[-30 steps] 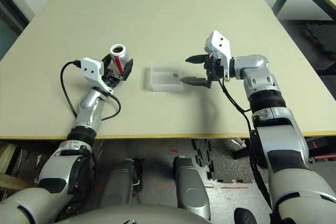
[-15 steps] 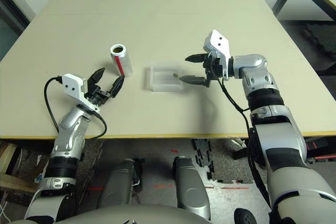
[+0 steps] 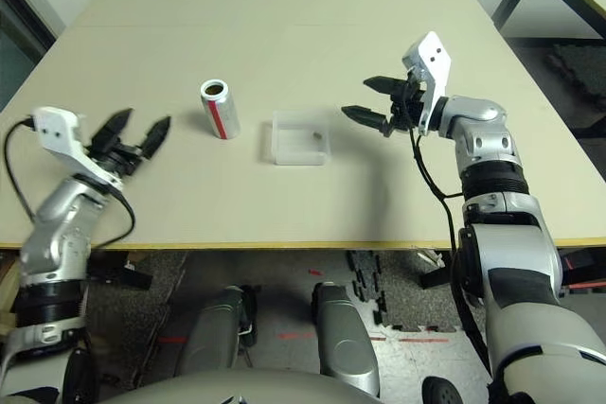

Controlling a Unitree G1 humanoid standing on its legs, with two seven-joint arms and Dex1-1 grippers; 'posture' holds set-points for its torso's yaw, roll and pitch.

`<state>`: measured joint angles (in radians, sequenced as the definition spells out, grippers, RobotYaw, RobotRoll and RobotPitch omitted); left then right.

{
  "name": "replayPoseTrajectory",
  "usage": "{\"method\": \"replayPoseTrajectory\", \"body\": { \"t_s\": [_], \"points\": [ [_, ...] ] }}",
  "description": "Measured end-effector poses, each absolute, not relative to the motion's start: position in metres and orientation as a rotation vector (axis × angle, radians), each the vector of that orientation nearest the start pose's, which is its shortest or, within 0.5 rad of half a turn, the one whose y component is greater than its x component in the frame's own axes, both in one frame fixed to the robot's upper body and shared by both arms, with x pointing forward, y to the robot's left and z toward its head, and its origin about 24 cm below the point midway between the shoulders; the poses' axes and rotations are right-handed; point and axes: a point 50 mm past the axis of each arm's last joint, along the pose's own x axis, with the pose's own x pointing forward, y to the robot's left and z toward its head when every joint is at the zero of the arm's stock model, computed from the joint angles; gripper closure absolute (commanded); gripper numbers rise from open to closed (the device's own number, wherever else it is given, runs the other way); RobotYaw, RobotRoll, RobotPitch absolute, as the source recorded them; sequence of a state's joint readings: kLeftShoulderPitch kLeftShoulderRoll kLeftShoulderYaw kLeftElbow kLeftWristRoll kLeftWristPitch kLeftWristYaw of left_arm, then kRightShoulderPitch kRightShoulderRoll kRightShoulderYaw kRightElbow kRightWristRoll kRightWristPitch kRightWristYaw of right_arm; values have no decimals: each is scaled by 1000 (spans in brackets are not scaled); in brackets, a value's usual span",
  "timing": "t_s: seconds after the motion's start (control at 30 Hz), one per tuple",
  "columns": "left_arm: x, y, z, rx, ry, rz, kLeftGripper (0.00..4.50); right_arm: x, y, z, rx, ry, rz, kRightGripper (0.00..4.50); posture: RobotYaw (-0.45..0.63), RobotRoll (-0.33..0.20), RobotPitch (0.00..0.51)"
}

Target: Pour the medicine from the bottle into the box.

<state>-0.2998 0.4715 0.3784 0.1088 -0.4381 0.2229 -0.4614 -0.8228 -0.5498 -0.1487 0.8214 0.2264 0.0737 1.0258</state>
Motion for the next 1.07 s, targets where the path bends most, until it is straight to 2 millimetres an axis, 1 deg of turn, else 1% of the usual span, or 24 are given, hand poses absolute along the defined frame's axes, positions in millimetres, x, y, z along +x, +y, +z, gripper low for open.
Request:
{"method": "replayPoseTrajectory", "body": {
  "t_s": [0.13,0.27,0.37,0.5,0.67,0.77,1.07],
  "points": [
    [298,311,148,-51,-142,-62,19,362,-265,155,-66,19,591,0,-69,0,152],
    [307,328,157,-32,-157,-10,19,358,-281,154,-35,-2,448,0,-82,0,153],
    [310,340,155,-14,-142,24,19,355,-292,149,-10,-1,356,0,-92,0,154],
    [317,345,152,-16,-134,51,19,353,-299,147,4,-4,286,0,-115,0,158],
    [322,357,157,3,-143,95,19,345,-316,142,-3,-2,180,0,-144,0,161],
    [325,362,154,4,-131,118,19,341,-323,140,2,-3,132,0,-160,0,163],
    [328,368,148,8,-102,144,19,334,-327,138,-6,-31,103,0,-159,0,166]
  ]
}}
